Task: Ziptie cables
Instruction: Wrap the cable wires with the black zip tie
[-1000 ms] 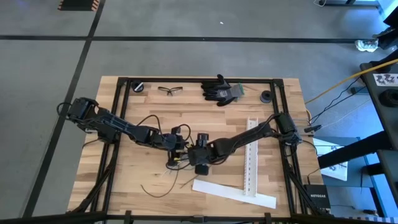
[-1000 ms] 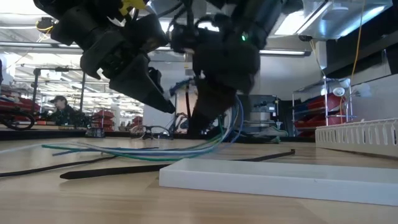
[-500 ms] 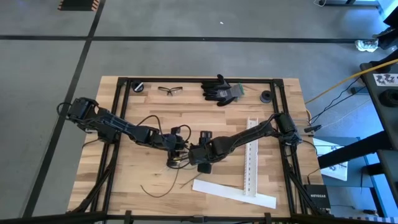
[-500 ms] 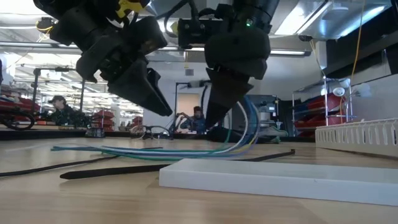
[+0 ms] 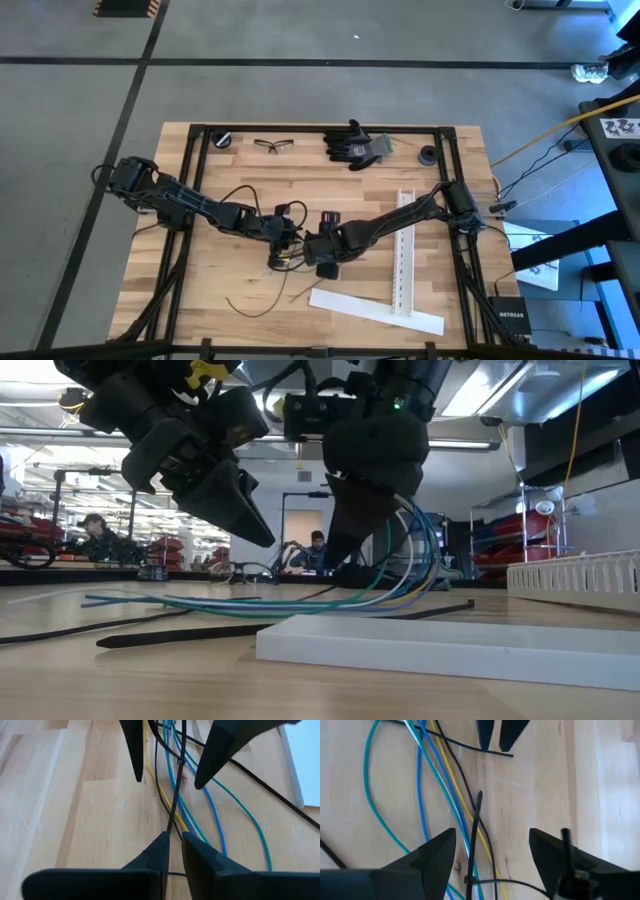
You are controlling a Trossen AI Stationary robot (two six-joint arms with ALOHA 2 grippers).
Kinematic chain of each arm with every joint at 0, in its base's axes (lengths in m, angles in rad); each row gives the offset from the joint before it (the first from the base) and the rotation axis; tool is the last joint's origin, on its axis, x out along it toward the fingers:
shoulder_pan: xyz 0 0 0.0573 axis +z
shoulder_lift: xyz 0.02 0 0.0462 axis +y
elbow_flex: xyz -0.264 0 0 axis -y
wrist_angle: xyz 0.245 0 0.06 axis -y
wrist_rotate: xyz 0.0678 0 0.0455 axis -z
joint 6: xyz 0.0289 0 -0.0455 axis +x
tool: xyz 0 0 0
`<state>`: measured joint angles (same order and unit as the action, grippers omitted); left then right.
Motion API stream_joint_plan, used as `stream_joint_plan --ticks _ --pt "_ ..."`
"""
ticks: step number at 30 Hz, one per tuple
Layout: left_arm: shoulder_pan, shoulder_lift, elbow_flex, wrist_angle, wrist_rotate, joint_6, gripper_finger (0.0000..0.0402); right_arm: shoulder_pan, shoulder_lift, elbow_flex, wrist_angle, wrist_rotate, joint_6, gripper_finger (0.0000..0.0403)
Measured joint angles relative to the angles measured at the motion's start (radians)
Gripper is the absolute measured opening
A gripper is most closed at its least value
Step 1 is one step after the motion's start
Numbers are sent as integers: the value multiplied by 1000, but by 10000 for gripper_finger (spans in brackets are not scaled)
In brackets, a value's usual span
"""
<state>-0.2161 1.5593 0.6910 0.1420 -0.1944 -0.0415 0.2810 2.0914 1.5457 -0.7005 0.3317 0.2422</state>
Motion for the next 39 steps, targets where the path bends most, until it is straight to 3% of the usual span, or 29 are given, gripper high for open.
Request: stream_joint_plan --ticks 16,27,32,39 --pt "0 -1 0 -1 0 -2 133 0 -61 -6 33 41 -18 239" --pt "1 -1 0 -41 0 -3 139 -27 -107 -7 -160 139 -1 239" --pt "0 -1 0 -56 0 -4 139 -25 -118 -23 -169 181 45 239" --pt "0 -1 0 -52 0 0 139 20 -254 -226 -117 178 223 239"
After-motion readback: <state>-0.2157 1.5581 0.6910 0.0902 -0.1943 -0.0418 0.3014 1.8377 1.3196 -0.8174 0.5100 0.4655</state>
